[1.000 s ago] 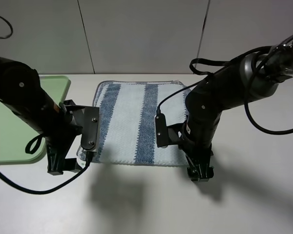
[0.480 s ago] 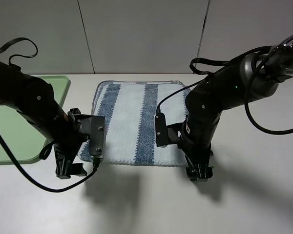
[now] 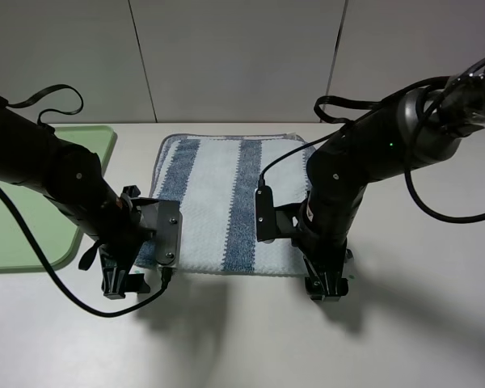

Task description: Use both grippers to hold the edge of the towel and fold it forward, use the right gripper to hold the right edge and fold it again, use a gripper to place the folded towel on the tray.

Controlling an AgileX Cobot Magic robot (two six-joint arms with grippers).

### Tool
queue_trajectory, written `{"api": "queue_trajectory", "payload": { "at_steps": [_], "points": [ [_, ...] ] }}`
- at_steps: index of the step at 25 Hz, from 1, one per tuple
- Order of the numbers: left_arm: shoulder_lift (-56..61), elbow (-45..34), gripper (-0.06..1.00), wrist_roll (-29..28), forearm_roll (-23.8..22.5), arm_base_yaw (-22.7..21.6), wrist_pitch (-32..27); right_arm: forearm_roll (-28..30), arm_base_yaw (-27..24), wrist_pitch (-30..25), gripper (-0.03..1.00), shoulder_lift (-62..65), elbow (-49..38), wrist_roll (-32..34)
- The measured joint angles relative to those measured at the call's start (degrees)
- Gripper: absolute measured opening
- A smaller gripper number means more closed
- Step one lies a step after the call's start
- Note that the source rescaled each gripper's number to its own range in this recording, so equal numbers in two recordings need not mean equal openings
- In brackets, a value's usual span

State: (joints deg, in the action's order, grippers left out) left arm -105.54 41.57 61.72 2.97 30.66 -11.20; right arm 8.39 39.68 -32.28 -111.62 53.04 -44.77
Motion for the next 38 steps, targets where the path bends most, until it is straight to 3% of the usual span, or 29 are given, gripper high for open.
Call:
{"api": "queue_trajectory", "payload": {
  "at_steps": [5, 11, 14, 20, 26, 38],
  "points": [
    [-0.3, 0.2, 0.84, 0.1, 0.4, 0.0, 0.0, -0.3, 0.0, 0.1, 1.0, 0.0, 0.0, 0.0],
    [-0.6, 0.2, 0.59, 0.1, 0.8, 0.1, 0.6, -0.7, 0.0, 0.1, 0.98, 0.0, 0.0, 0.0],
    [-0.8, 0.2, 0.46, 0.1, 0.6, 0.1, 1.3, -0.7, 0.0, 0.5, 0.82, 0.0, 0.0, 0.0],
    [-1.2, 0.2, 0.23, 0.2, 0.5, 0.1, 2.3, -0.8, 0.0, 1.1, 0.37, -0.1, 0.0, 0.0],
    [-1.3, 0.2, 0.03, 0.3, 0.3, 0.1, 2.8, -0.9, 0.0, 1.4, 0.0, -0.1, 0.1, 0.0],
    [-0.5, 0.2, 0.0, 0.3, 0.1, 0.1, 2.1, -1.1, 0.0, 0.3, 0.0, 0.5, 0.1, 0.0]
  ]
}}
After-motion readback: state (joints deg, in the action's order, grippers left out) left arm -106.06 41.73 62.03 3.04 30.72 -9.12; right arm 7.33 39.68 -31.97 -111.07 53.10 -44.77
